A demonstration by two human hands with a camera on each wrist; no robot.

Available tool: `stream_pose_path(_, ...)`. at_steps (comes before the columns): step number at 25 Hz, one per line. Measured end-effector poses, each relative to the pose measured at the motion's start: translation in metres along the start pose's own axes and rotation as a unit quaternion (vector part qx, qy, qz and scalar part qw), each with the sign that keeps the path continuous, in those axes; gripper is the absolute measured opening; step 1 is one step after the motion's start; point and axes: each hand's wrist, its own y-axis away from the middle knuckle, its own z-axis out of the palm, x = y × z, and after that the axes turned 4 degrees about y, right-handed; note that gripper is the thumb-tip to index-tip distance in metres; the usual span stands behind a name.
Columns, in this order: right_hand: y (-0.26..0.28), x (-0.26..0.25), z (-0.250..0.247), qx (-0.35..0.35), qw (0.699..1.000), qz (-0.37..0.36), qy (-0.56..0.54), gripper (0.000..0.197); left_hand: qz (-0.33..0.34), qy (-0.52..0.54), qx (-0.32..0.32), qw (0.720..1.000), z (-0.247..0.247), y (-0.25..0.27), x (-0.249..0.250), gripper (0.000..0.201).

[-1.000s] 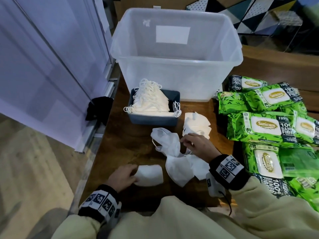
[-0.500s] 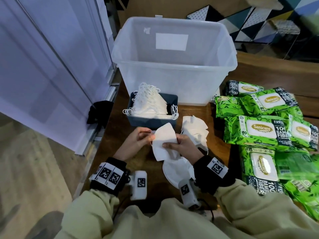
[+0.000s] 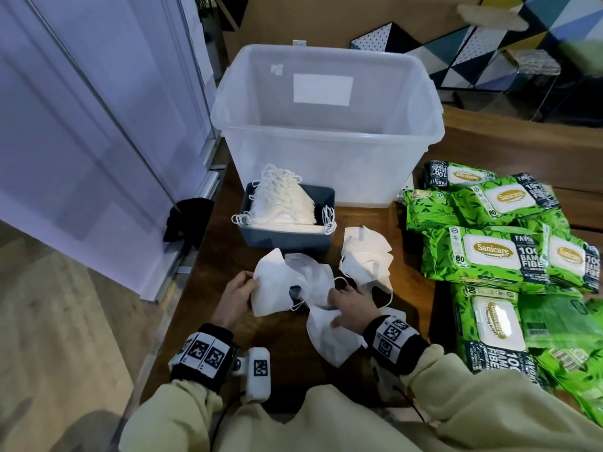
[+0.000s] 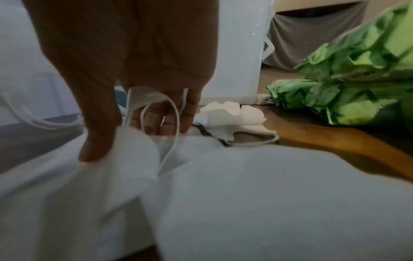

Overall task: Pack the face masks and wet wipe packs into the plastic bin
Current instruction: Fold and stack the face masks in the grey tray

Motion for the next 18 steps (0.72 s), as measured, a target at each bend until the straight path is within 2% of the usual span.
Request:
stream_pose_path(2,0.003,0.004,-0.003,0.006,0.999,-0.011,-0.039,0.035,-0.005,0.0,-0.006,1.0,0.001,0.001,0.0,0.009)
stream_pose_path(4,0.01,0.009,-0.014,-0.002,0.993,-0.04,-0.112,0.03,-0.006,0.0,-0.019,1.0,0.0,0.006,0.002,0.02)
stream_pose_path(7,0.027,0.018,-0.031,0.019,0.959,-0.074,-0.273,0.009,0.012,0.01,-0.047,0.999,0.0,0.012,0.005,0.037)
stream_pose_path(8,0.032,0.02,-0.036,0.039,0.947,-0.083,-0.307,0.016,0.017,0.017,-0.055,0.998,0.001,0.015,0.007,0.04)
stream_pose_path(10,0.037,0.023,-0.04,0.083,0.937,-0.104,-0.323,0.024,0.026,0.027,-0.08,0.996,0.007,0.019,0.011,0.043)
stream_pose_path(12,0.038,0.021,-0.042,0.125,0.933,-0.125,-0.312,0.012,0.032,0.039,-0.096,0.994,0.013,0.02,0.014,0.042)
stream_pose_path(13,0.038,0.018,-0.044,0.158,0.927,-0.139,-0.311,0.015,0.034,0.049,-0.096,0.994,0.016,0.02,0.016,0.041)
stream_pose_path(14,0.038,0.017,-0.045,0.184,0.912,-0.149,-0.334,0.016,0.037,0.056,-0.093,0.993,0.017,0.019,0.018,0.04)
stream_pose_path(16,0.043,0.012,-0.053,0.186,0.867,-0.163,-0.432,0.013,0.04,0.061,-0.09,0.993,0.02,0.021,0.023,0.037)
stream_pose_path(18,0.045,0.003,-0.063,0.174,0.831,-0.181,-0.497,0.027,0.037,0.076,-0.094,0.992,0.023,0.025,0.029,0.033)
